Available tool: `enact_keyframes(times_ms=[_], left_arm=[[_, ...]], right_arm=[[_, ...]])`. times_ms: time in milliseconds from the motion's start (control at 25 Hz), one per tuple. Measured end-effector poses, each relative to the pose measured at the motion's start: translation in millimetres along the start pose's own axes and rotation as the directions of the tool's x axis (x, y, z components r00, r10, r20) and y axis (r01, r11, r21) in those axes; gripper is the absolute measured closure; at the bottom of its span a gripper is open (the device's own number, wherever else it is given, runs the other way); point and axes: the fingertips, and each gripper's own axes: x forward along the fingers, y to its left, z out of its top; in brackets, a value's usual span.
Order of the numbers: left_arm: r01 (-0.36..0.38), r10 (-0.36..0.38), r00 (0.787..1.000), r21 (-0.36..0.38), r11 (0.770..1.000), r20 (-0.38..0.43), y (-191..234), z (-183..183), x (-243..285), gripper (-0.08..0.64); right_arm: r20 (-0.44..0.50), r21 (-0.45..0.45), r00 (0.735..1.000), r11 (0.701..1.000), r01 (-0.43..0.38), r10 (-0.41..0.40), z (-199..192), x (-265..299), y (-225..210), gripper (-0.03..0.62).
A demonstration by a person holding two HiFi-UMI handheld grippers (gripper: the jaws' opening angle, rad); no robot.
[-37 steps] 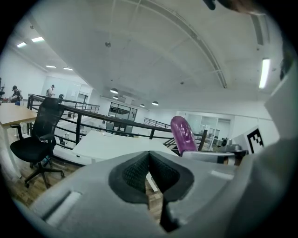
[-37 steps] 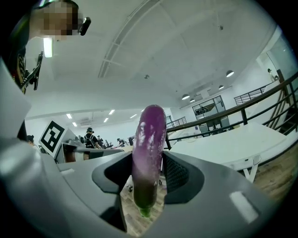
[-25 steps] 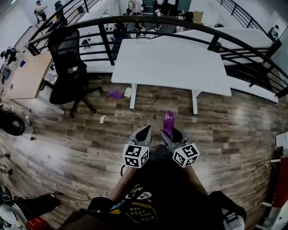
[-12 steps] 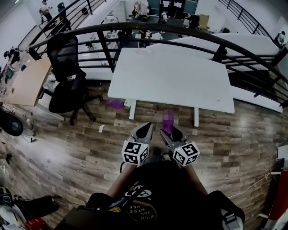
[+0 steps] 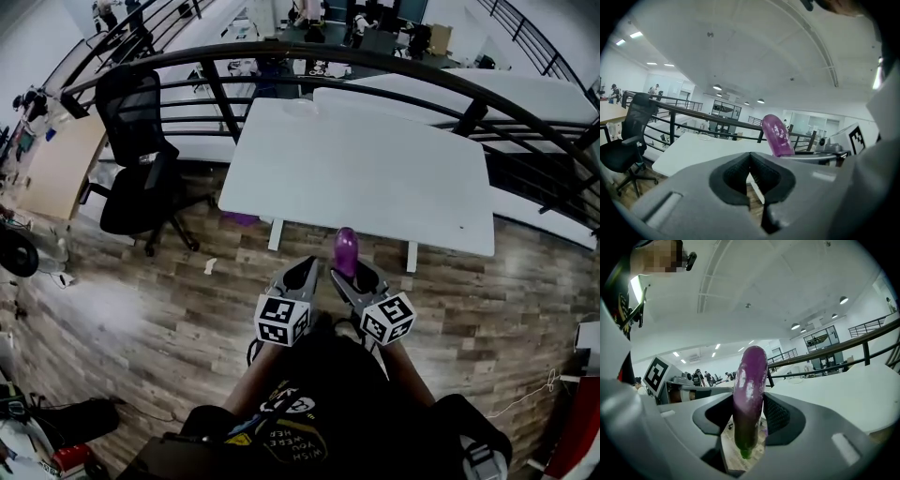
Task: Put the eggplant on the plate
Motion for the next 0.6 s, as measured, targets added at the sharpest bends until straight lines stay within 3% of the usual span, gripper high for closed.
enact_keyframes(times_ms=[200, 600], left_arm=[[-0.008, 0.007, 1.000, -0.016, 1.000, -0.021, 29.6, 7.9, 24.4, 0.555], [0.031, -0.031, 1.000, 0.006, 0.999, 0.003, 108.3, 60.7, 73.8, 0.555]], right_arm=[[-0.020, 0.020, 1.000, 1.000, -0.013, 0.014, 3.6, 35.5, -17.1, 0.393], [-0.002, -0.023, 1.000, 0.999, 0.025, -0.025, 46.5, 125.4, -45.9, 0.393]])
